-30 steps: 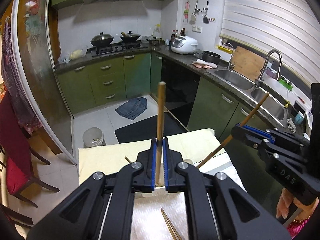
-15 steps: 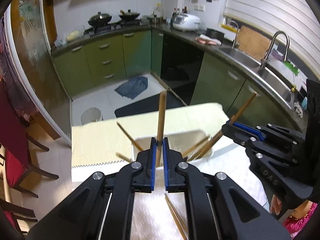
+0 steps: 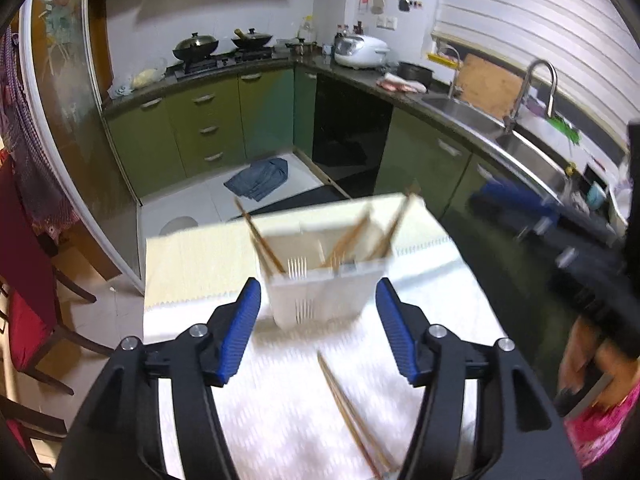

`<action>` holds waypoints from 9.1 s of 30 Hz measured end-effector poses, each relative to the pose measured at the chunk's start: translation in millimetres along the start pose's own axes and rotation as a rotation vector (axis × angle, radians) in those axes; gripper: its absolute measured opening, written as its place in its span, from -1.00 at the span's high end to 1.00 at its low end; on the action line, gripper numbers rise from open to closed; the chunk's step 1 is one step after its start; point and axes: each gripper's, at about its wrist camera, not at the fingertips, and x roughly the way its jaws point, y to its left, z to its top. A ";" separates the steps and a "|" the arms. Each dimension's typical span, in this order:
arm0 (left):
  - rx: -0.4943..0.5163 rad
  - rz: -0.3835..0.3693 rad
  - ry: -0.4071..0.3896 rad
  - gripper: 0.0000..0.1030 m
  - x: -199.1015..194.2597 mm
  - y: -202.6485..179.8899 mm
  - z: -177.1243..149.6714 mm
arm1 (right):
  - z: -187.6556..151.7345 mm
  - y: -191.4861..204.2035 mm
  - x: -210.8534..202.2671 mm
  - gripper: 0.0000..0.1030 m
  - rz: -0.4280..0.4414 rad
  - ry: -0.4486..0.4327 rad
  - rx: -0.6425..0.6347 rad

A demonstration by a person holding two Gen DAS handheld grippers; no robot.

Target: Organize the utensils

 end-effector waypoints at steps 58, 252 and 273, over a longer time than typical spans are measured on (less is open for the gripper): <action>-0.165 0.111 0.609 0.86 121.5 71.2 -200.6 | -183.5 80.3 163.2 0.28 0.025 0.752 -0.134; -0.087 0.135 -0.263 -0.88 -81.0 29.0 -188.9 | -195.5 42.9 -138.9 -0.92 -0.166 -0.067 -0.064; -0.058 0.170 -0.255 -0.88 -76.8 27.3 -186.7 | -195.9 43.5 -128.9 -0.92 -0.146 -0.066 -0.071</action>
